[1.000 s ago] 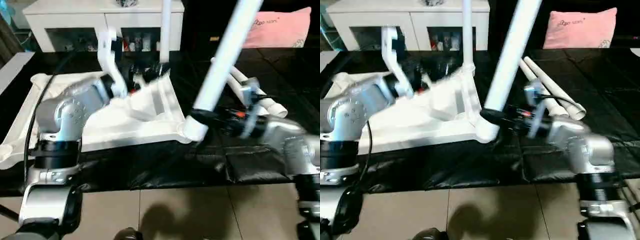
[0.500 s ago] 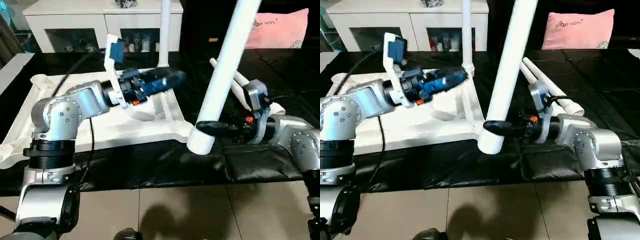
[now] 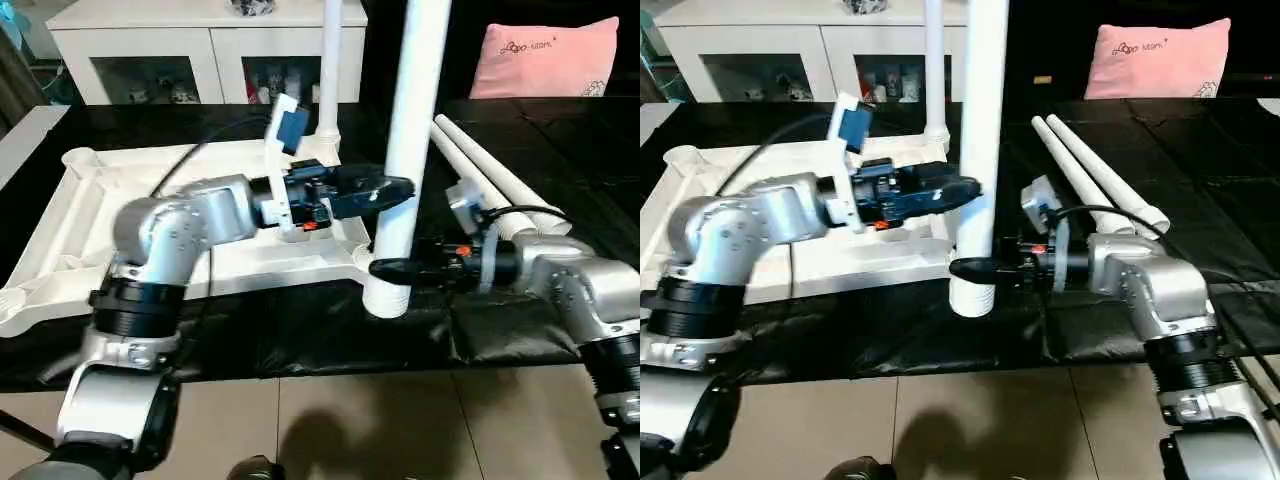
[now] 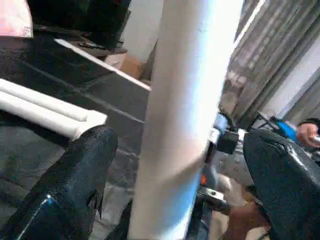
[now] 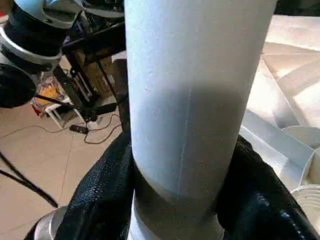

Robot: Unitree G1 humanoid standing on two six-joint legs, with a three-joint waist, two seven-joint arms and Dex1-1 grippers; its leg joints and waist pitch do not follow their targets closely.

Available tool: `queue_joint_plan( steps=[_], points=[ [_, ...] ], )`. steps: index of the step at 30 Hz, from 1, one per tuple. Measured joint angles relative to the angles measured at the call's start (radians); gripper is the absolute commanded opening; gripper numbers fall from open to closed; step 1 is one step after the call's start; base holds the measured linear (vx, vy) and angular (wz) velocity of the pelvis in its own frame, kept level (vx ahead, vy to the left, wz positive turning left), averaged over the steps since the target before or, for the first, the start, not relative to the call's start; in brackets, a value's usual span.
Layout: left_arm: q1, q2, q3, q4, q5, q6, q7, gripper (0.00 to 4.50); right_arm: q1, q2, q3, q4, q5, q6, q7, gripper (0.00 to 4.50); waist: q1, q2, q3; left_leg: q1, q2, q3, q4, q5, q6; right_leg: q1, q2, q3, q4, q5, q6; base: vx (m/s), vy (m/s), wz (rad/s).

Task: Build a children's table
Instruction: Insert table leg to table base

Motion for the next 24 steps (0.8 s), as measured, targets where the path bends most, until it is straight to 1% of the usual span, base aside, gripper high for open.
queue_joint_plan(
  steps=[3,4,8,10,13,14,15,19,21,24],
  points=[
    [-0.003,-0.01,0.005,0.002,0.005,-0.017,0.011,4.5,0.0,0.0,0.001,0.001,-0.012,-0.01,0.0,1.93,0.0,0.0,0.0,0.0,0.0,0.0,0.0,0.0,0.0,0.0,0.0,0.0,0.0,0.0,0.0,0.0,0.0,0.0],
    [-0.003,-0.017,0.01,0.003,0.0,-0.017,0.011,4.22,0.0,0.0,0.003,0.002,-0.015,-0.014,0.0,1.93,0.001,0.0,0.0,0.0,0.0,0.0,0.0,0.0,0.0,0.0,0.0,0.0,0.0,0.0,0.0,0.0,0.0,0.0],
    [-0.003,-0.026,0.007,0.0,-0.003,-0.02,0.005,4.1,-0.003,0.009,0.015,0.013,-0.034,-0.024,-0.015,1.93,0.0,0.0,0.0,0.0,0.0,0.0,0.0,0.0,0.0,0.0,0.0,0.0,0.0,0.0,0.0,0.0,0.0,0.0],
    [-0.001,-0.032,-0.001,-0.007,0.005,-0.031,0.008,3.79,-0.012,0.019,0.02,0.035,-0.058,-0.04,-0.039,1.93,0.0,0.0,0.0,0.0,0.0,0.0,0.0,0.0,0.0,0.0,0.0,0.0,0.0,0.0,0.0,0.0,0.0,0.0],
    [0.002,-0.049,-0.002,-0.007,0.028,-0.055,0.026,3.72,-0.025,0.033,0.021,0.049,-0.082,-0.061,-0.06,1.93,-0.002,0.0,0.0,0.0,0.0,0.0,0.0,0.0,0.0,0.0,0.0,0.0,0.0,0.0,0.0,0.0,0.0,0.0],
    [0.002,-0.055,-0.002,-0.007,0.031,-0.058,0.032,3.64,-0.025,0.034,0.021,0.051,-0.084,-0.063,-0.064,1.93,-0.002,0.0,0.0,0.0,0.0,0.0,0.0,0.0,0.0,0.0,0.0,0.0,0.0,0.0,0.0,0.0,0.0,0.0],
    [0.004,-0.062,-0.002,-0.007,0.034,-0.06,0.037,3.38,-0.025,0.035,0.021,0.052,-0.088,-0.064,-0.068,1.93,-0.001,-0.001,0.0,0.0,0.0,0.0,0.0,0.0,0.0,0.0,0.0,0.0,0.0,0.0,0.0,0.0,0.0,0.0],
    [0.006,-0.089,-0.001,-0.007,0.038,-0.069,0.071,3.29,-0.025,0.036,0.021,0.052,-0.091,-0.069,-0.072,1.93,0.0,-0.001,0.0,0.0,0.0,0.0,0.001,0.0,0.0,0.0,0.0,0.0,0.0,0.0,0.0,0.0,0.0,0.0],
    [0.006,-0.104,0.0,-0.005,0.041,-0.078,0.086,2.99,-0.025,0.037,0.021,0.052,-0.096,-0.076,-0.078,1.93,0.0,-0.001,0.0,0.0,0.0,0.0,0.001,0.0,0.0,0.0,0.0,0.0,0.0,0.0,0.0,0.0,0.0,0.0],
    [0.006,-0.122,0.005,0.005,0.055,-0.09,0.11,2.82,-0.025,0.037,0.021,0.054,-0.099,-0.082,-0.078,1.93,-0.001,-0.001,0.0,0.0,0.0,0.0,0.001,0.0,0.0,0.0,0.0,0.0,0.0,0.0,0.0,0.0,0.0,0.0]
  ],
)
